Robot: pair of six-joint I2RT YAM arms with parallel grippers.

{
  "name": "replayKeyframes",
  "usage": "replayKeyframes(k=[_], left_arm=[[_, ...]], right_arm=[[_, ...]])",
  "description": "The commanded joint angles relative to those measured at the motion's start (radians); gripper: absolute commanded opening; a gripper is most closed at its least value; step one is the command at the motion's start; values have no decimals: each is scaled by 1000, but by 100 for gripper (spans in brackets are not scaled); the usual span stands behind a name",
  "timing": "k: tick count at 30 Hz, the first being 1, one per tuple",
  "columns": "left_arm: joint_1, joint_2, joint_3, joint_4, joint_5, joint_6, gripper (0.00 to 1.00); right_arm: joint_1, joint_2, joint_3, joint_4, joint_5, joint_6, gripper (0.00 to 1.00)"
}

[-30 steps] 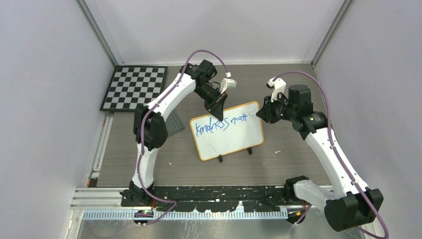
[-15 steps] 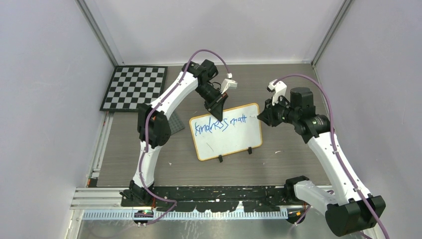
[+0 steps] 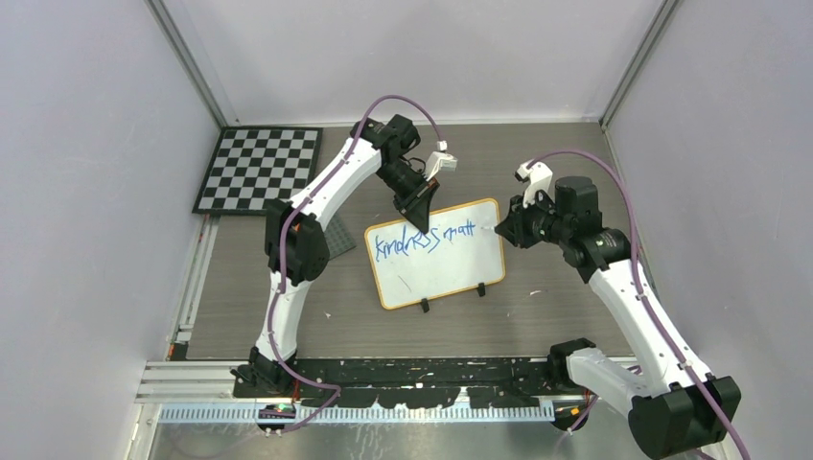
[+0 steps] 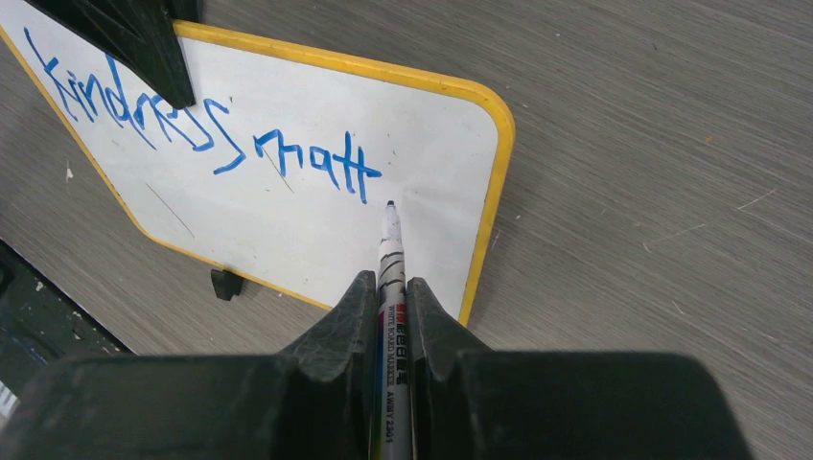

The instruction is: Write a sentence on the whiteboard

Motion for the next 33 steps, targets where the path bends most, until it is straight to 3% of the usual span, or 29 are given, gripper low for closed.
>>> replayKeyframes(k=[1,33], left_arm=[[-3,-1,3,-34,-38,22,0],[-5,-20,-16,-34,-38,31,0]], right_arm=[[34,6,0,73,43,12,0],[97,29,24,97,210,-29,0]])
